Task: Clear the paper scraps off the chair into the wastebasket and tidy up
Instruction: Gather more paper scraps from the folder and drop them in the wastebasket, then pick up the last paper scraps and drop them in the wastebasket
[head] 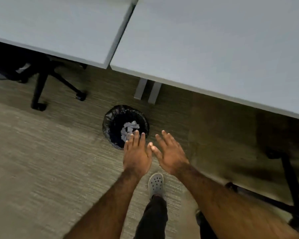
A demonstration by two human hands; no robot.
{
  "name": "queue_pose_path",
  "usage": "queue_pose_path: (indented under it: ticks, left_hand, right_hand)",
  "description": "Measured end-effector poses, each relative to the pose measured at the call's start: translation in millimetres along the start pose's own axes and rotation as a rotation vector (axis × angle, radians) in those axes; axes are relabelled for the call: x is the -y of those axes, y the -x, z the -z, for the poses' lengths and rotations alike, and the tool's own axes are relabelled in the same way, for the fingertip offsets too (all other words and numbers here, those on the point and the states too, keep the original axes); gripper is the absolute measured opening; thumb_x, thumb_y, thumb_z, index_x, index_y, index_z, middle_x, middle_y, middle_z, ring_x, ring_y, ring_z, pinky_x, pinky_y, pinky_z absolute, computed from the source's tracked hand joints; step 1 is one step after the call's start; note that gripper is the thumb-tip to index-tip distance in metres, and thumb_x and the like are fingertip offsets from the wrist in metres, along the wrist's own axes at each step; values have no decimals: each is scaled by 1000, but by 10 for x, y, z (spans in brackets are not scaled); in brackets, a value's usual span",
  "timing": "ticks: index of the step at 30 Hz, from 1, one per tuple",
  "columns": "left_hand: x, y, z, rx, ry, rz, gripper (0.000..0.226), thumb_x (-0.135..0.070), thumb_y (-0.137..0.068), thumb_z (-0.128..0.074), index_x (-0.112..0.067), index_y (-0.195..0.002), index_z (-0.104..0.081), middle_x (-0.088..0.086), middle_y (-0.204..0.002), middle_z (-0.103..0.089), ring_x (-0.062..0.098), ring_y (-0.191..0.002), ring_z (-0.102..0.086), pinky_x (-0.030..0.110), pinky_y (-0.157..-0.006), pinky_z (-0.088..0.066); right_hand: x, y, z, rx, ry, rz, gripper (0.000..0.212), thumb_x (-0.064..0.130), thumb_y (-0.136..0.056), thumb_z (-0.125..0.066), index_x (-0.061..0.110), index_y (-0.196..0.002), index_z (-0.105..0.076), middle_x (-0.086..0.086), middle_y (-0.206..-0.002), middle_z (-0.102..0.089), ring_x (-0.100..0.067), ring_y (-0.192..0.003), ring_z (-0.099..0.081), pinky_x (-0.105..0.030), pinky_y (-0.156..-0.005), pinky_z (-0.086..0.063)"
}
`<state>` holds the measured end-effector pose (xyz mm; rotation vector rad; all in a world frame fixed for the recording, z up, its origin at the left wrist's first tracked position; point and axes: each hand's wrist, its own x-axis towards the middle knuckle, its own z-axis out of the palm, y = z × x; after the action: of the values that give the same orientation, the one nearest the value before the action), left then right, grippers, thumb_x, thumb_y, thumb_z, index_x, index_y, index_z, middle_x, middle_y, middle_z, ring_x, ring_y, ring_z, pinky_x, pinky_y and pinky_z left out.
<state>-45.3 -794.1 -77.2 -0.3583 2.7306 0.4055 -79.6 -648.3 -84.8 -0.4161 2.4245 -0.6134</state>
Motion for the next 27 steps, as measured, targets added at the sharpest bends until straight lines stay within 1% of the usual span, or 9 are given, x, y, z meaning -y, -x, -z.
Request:
queue_pose_path:
  ticks: [4, 7, 13, 19, 22, 24, 27]
  left_hand:
    - [-440, 348, 268, 82, -31, -95, 60, -47, -100, -17, -17, -152, -18, 7, -163, -10, 24, -150, -5, 42, -120, -5]
    - [-805, 495, 486, 90, -65, -167, 61, -49, -100, -13, -19, -153, -14, 5, -163, -6, 22, -150, -1, 40, -119, 1]
    - [-1587, 693, 910, 73, -77, -359, 61, -49, -100, -15, -17, -152, -19, 6, -163, -11, 24, -150, -5, 42, -120, -2]
    - [-2430, 929, 1050, 108, -137, -565, 61, -50, -100, -15, -19, -153, -14, 4, -163, -7, 22, -150, -2, 41, -121, 0]
    - [-2830, 1064, 1024, 116, -162, -647, 61, -51, -100, -16, -18, -152, -19, 5, -162, -14, 22, -149, -6, 41, -120, 0]
    - [-3078, 1155, 976, 123, -171, -687, 62, -52, -99, -17, -17, -150, -24, 6, -160, -21, 22, -149, -11, 40, -119, -1]
    - [-3407, 1251, 873, 124, -182, -757, 64, -55, -98, -17, -17, -149, -28, 7, -158, -26, 23, -148, -15, 40, -118, -2]
  right_hand:
    - [-96, 530, 422, -75, 3, -85, 83, 76, -86, -1, 30, -154, -16, 1, -165, -5, -19, -151, -3, -43, -120, -12]
    - [-204, 922, 769, -124, -1, -156, 77, 71, -90, -6, 29, -154, -14, -1, -165, -4, -20, -151, -3, -43, -121, -12]
    - [-455, 1580, 1310, -245, -2, -249, 76, 71, -91, -8, 29, -154, -15, -1, -165, -6, -21, -151, -5, -42, -119, -10]
    - [-808, 2146, 1686, -393, -97, -388, 79, 74, -90, -8, 28, -154, -17, -1, -164, -8, -20, -151, -6, -39, -117, -9]
    - [-1039, 2454, 1815, -477, -132, -447, 76, 71, -92, -13, 27, -153, -18, -1, -164, -10, -20, -150, -8, -38, -117, -9]
    - [-1202, 2656, 1872, -527, -144, -483, 75, 69, -93, -15, 25, -153, -20, -2, -164, -13, -20, -150, -10, -39, -118, -11]
    - [-1426, 2936, 1960, -616, -185, -544, 73, 67, -93, -18, 24, -152, -24, -3, -163, -17, -21, -149, -14, -40, -117, -15]
